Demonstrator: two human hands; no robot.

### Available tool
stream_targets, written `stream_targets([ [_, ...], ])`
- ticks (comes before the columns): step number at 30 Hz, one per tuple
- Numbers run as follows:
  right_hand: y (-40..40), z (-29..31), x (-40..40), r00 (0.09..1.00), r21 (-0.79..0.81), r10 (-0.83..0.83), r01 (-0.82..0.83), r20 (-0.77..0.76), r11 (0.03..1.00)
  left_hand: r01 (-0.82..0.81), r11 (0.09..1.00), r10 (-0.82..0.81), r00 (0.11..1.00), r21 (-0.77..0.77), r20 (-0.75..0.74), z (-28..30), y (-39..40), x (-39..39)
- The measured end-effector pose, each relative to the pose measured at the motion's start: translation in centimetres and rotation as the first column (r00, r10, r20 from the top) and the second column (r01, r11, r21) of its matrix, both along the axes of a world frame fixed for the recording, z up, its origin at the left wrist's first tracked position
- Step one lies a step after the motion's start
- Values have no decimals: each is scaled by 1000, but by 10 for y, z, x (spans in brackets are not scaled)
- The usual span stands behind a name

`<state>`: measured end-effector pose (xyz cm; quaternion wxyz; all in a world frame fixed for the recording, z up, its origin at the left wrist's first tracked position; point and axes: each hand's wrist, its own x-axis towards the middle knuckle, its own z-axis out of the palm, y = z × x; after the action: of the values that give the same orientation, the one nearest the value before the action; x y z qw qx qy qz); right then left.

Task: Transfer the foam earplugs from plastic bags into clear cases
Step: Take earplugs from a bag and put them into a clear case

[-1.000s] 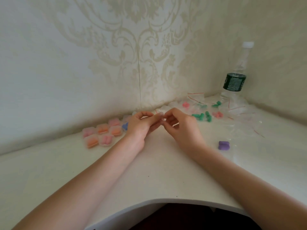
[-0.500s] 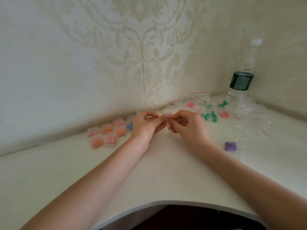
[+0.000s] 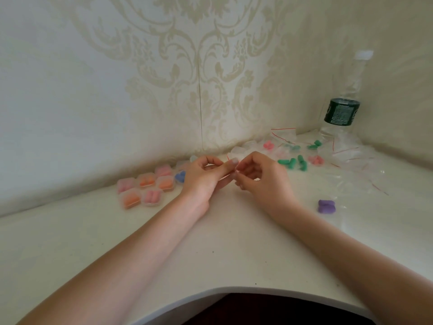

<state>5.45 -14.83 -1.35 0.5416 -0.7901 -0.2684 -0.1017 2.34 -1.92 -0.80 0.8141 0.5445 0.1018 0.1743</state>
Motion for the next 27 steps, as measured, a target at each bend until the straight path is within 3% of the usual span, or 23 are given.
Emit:
stream_targets([
  [5,-2,3,-3,985,144,72,-49,-159,988,39,999,-39,999,-8,11,-1,1,-1],
  [10,-3,5,1,996,101,-21,30,-89,994,41,999,-40,999,14,-17,0,2,-2],
  [13,-1,5,-1,998,84,-12,16,-56,996,58,978,-48,997,201,-56,2,-2,-4],
  [16,1,1,-2,1000,24,7,-6,-24,1000,78,896,-63,997,438,-50,0,-10,-7],
  [23,2,3,-4,993,21,-10,12,-116,1000,43,816,-31,999,576,-30,-3,-10,-8],
  [27,2,3,-5,992,0,-70,70,-103,998,-75,605,65,997,793,44,-5,-11,-11],
])
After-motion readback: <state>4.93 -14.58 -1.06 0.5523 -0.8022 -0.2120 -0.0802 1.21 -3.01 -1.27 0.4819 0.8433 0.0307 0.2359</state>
